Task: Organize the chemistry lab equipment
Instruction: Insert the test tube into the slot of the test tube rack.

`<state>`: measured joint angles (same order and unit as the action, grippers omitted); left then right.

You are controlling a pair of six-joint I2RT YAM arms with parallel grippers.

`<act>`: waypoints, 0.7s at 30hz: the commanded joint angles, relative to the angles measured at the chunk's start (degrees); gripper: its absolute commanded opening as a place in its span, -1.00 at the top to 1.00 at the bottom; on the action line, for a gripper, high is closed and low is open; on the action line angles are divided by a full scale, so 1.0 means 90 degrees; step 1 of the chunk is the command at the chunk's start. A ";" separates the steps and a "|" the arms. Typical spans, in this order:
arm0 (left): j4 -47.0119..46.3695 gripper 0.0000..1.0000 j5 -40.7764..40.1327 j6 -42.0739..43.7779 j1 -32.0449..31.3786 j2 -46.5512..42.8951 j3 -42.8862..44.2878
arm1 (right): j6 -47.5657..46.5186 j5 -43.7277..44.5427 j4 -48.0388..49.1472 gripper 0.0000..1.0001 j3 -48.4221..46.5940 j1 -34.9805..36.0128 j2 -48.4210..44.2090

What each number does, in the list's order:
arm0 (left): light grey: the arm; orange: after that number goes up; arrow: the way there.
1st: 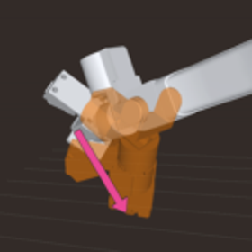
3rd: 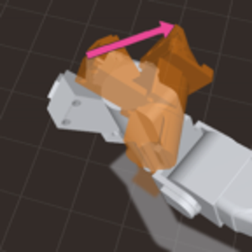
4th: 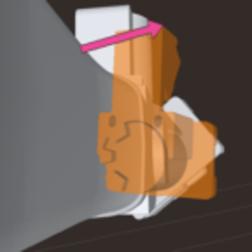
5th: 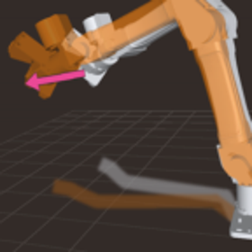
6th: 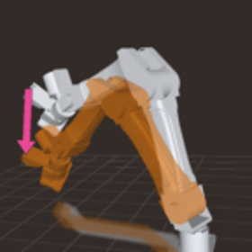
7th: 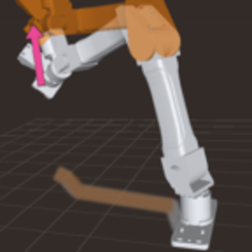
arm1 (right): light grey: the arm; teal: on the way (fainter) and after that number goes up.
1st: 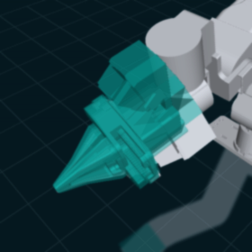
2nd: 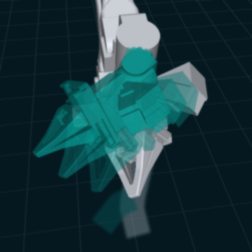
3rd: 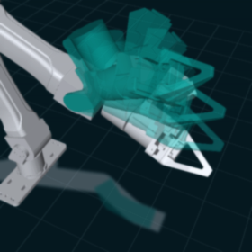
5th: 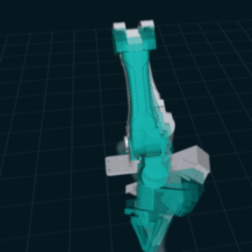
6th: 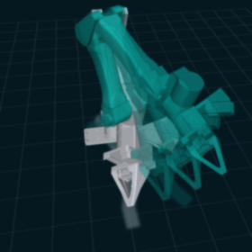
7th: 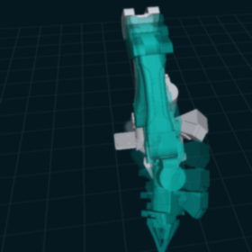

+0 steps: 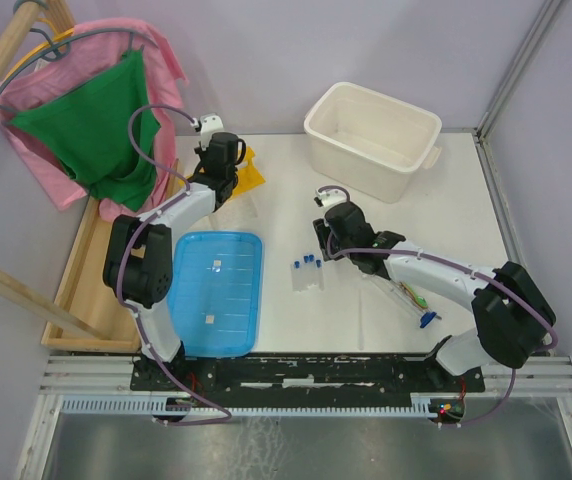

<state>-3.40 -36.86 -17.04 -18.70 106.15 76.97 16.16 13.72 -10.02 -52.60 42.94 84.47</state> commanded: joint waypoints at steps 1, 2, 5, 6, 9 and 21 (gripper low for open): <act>-0.0375 0.95 0.0014 0.0099 0.0037 0.0065 0.0241 | -0.0087 -0.0164 0.0287 0.06 -0.0172 -0.0056 0.0019; -0.0354 0.95 0.0014 0.0101 0.0045 0.0075 0.0262 | -0.0087 -0.0166 0.0287 0.06 -0.0165 -0.0060 0.0035; -0.0286 0.95 0.0014 0.0089 0.0055 0.0086 0.0297 | -0.0077 -0.0195 0.0318 0.06 -0.0162 -0.0071 0.0035; -0.0278 0.95 0.0021 0.0087 0.0055 0.0085 0.0296 | -0.0077 -0.0197 0.0313 0.06 -0.0165 -0.0082 0.0036; -0.0223 0.95 0.0004 0.0094 0.0056 0.0076 0.0287 | -0.0085 -0.0227 0.0322 0.06 -0.0163 -0.0083 0.0039; -0.0271 0.95 0.0002 0.0082 0.0081 0.0167 0.0253 | -0.0097 -0.0303 0.0370 0.06 -0.0140 -0.0114 0.0077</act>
<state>-3.51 -36.75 -17.04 -18.37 106.37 76.99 16.12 11.44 -9.45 -52.60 42.24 84.71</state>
